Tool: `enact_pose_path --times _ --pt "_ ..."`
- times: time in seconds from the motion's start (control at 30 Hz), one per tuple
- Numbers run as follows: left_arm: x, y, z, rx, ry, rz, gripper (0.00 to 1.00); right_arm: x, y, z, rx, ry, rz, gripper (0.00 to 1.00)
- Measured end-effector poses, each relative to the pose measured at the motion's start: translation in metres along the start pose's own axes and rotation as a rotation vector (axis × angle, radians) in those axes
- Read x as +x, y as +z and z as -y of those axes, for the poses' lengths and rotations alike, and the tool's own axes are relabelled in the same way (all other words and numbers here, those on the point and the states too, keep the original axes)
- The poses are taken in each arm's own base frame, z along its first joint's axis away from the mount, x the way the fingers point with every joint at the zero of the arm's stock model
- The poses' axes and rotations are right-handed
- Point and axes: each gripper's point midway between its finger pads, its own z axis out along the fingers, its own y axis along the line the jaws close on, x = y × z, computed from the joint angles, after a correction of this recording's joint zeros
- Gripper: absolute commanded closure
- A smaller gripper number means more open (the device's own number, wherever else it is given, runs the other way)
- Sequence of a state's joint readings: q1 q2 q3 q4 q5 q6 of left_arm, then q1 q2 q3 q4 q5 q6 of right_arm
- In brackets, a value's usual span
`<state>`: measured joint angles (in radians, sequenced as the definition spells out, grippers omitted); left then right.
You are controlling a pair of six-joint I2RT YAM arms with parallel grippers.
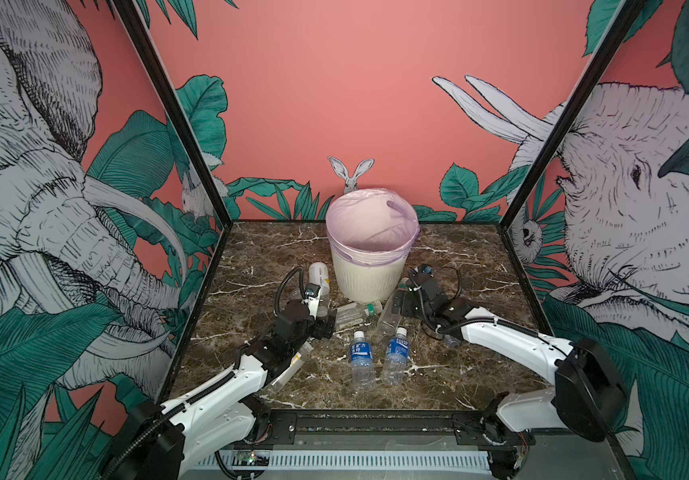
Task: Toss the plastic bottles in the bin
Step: 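Lower the right gripper back toward the green-capped bottle beside the bin, then close the right gripper around the green-labelled clear bottle beside the bin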
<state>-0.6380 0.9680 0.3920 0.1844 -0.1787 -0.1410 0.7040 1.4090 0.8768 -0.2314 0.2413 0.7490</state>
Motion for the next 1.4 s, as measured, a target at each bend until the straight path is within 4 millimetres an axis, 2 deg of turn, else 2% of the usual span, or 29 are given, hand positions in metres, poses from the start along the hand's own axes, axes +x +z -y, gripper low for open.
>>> enact_pose_path --times 0.27,0.6,0.83,1.17,1.3,1.4 --pt "0.000 0.000 0.000 0.003 -0.001 -0.001 0.03 0.015 0.024 -0.008 -0.023 0.031 -0.054 0.03" --pt "0.000 0.000 0.001 0.004 -0.001 -0.001 0.03 0.030 0.040 -0.017 -0.032 0.038 -0.105 0.03" --pt "0.000 0.000 0.001 0.004 -0.001 -0.001 0.03 0.033 0.046 -0.019 -0.030 0.050 -0.116 0.05" --pt "0.000 0.000 0.001 0.004 -0.001 -0.001 0.03 0.036 0.052 -0.016 -0.006 0.070 -0.126 0.15" --pt "0.000 0.000 0.001 0.004 -0.002 0.000 0.03 0.034 0.053 -0.012 0.008 0.084 -0.122 0.24" --pt "0.000 0.000 0.001 0.004 -0.002 0.000 0.03 0.032 0.054 -0.009 0.014 0.096 -0.119 0.26"
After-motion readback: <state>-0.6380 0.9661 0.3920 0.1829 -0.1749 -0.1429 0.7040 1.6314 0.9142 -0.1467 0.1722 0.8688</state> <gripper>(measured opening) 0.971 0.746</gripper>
